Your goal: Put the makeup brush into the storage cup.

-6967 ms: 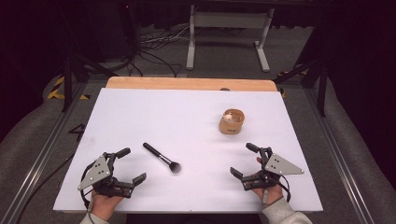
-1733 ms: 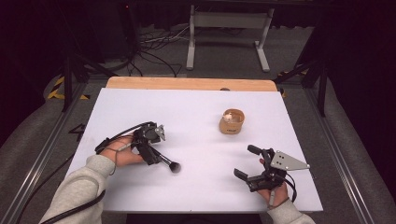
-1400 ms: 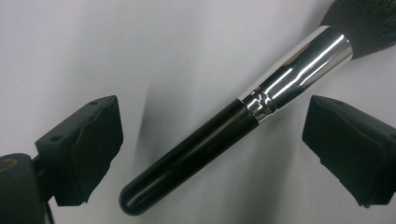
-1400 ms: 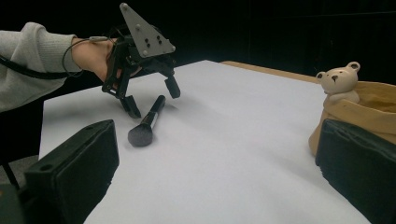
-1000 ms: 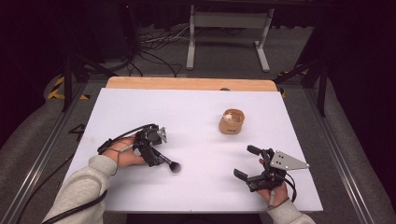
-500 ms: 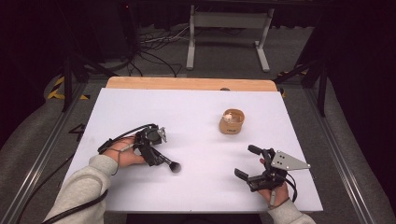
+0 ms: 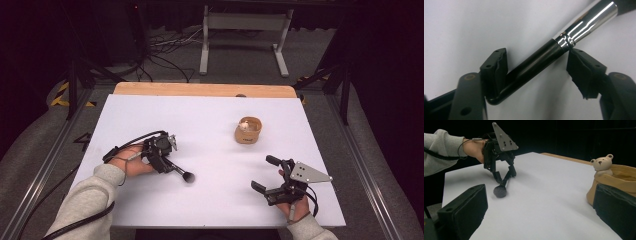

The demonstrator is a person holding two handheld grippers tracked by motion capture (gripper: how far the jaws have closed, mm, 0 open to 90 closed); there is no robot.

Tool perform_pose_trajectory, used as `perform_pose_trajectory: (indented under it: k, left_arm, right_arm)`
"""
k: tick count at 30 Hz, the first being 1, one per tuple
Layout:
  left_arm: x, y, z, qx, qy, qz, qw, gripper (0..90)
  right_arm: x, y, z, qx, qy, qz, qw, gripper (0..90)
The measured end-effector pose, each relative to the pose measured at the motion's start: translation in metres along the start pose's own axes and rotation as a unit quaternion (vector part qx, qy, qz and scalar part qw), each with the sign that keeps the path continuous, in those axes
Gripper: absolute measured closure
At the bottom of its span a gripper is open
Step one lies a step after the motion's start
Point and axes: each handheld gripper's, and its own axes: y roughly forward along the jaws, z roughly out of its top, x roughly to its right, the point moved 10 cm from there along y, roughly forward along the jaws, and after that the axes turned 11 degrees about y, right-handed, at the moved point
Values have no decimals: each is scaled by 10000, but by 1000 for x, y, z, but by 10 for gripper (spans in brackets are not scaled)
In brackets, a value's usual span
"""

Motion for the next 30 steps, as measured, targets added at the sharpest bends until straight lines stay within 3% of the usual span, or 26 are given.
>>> perform_pose_trajectory:
  k: [8, 9, 13, 20, 22, 25, 28, 30]
  left_arm:
    - [3, -3, -1, -54, 42, -52, 10000, 573]
    - [3, -4, -2, -91, 133, -65, 9998, 616]
    - [5, -5, -2, -157, 177, -90, 9997, 730]
    - [6, -6, -2, -178, 146, -36, 9997, 739]
    - [4, -9, -1, -137, 19, 94, 9999, 741]
    - [4, -13, -1, -117, -6, 190, 9998, 742]
    - [4, -19, 0, 15, -8, 245, 9997, 743]
    - [4, -26, 3, 275, -103, 340, 9990, 743]
  right_arm:
    - [0, 0, 0, 9, -55, -20, 10000, 0]
    - [0, 0, 0, 4, -71, -14, 10000, 0]
    - [-1, 0, 0, 0, -66, -17, 10000, 0]
    - [0, 0, 0, -16, -69, -29, 10000, 1]
    - [0, 0, 0, -21, -77, -27, 10000, 4]
    - [-1, 1, -1, -27, -90, -18, 10000, 5]
    - [-1, 1, -1, -35, -84, -21, 10000, 5]
    - [-1, 1, -1, -32, -69, -15, 10000, 5]
